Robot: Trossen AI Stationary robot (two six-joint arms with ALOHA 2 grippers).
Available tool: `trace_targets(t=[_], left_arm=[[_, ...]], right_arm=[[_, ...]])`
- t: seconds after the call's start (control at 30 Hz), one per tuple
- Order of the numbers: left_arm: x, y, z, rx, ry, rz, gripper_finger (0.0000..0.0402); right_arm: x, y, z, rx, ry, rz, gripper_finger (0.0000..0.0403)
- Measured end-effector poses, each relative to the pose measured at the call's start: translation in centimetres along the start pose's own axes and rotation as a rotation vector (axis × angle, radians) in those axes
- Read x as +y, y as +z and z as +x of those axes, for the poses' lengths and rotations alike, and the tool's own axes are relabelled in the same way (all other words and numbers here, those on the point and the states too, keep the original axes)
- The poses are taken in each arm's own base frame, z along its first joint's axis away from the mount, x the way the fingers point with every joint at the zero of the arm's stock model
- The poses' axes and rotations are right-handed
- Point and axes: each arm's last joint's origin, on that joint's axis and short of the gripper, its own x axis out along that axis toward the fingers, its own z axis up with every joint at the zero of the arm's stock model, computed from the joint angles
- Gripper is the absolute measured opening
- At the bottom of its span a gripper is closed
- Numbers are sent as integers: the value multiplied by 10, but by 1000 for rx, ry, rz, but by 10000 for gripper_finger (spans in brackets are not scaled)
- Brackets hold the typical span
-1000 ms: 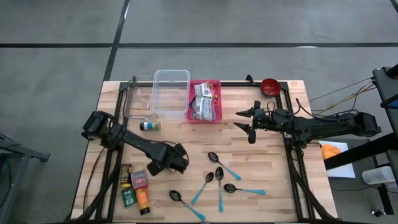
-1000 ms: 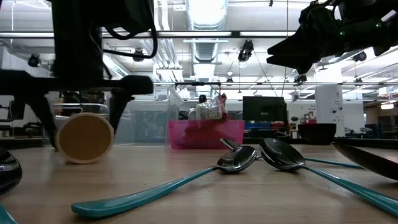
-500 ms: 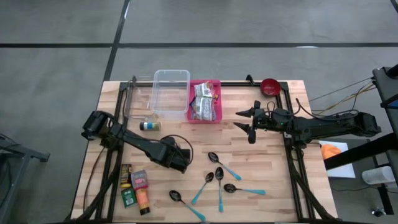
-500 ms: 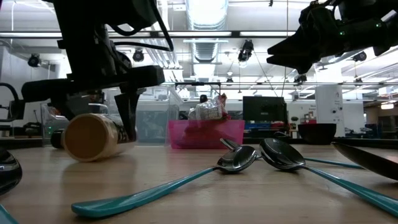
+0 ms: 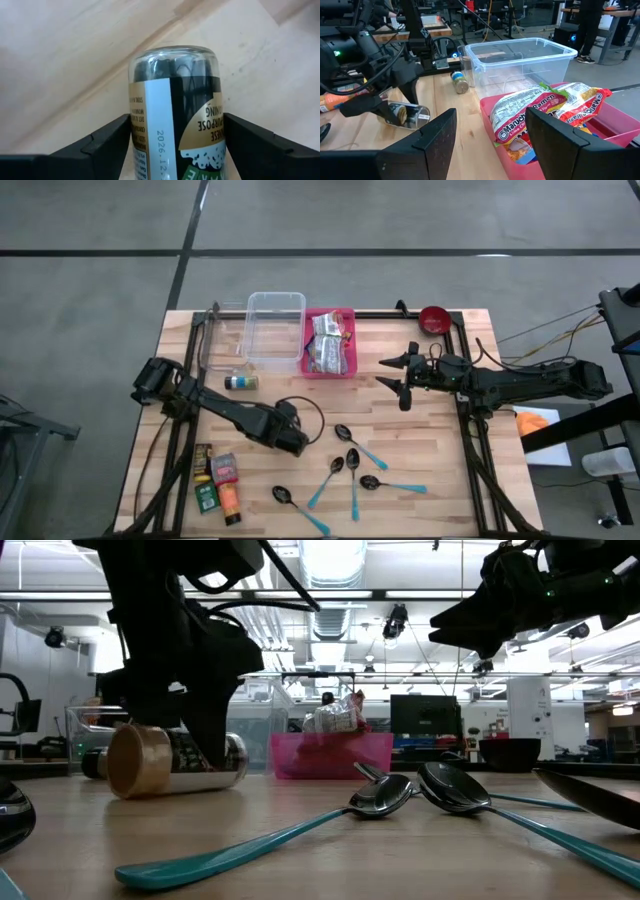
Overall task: Pick & Place Food Item
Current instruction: Put the gold seasoning bottle into the right transparent bin
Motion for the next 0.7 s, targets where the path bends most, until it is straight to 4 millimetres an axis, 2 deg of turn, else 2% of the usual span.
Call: trace_targets(t=[0.33, 0.5, 0.7], left_arm=[[0, 0, 0, 0, 0, 173, 268], [-1, 1, 0, -5, -9, 265, 281], [-1, 1, 0, -3, -14, 276, 299]], right_arm=[[0, 0, 0, 0, 0, 0, 235], [0, 0, 0, 0, 0, 0, 235], [0, 0, 0, 0, 0, 0, 235]])
